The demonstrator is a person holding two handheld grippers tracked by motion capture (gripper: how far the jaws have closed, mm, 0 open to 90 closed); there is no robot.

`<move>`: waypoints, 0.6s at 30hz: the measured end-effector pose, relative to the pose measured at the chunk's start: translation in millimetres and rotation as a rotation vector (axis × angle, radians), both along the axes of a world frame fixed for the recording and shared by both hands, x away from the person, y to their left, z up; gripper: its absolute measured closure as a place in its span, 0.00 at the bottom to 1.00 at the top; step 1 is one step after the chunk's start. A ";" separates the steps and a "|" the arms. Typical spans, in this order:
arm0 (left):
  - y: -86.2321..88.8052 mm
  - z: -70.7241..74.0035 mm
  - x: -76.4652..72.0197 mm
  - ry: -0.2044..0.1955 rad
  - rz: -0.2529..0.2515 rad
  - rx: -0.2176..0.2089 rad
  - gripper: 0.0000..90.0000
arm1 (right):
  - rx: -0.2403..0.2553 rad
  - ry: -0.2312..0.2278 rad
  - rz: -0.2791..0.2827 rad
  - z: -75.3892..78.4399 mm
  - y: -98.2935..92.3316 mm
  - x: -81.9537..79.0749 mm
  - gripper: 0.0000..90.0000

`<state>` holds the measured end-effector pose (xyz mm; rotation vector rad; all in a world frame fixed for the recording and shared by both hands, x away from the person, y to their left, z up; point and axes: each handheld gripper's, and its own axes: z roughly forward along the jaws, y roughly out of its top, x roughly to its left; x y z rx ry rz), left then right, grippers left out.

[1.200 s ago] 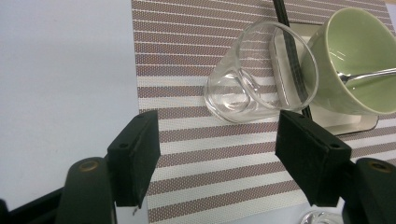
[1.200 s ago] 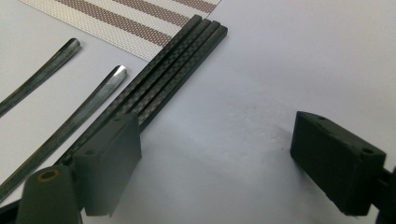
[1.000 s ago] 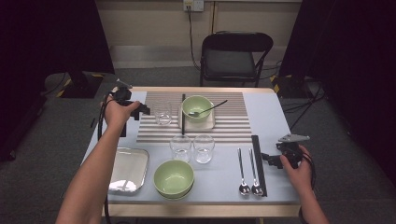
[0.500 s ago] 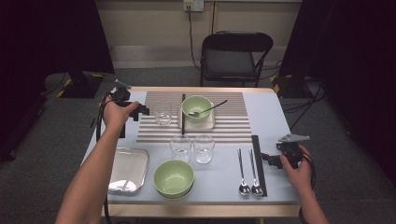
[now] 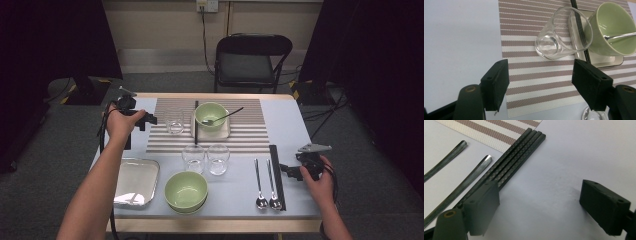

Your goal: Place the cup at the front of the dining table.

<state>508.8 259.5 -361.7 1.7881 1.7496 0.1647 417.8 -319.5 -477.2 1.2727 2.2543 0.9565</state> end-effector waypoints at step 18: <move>6.1 -2.3 -7.5 0.000 -0.004 -0.022 0.33 | 0.000 0.000 0.000 0.0 -0.1 0.1 0.17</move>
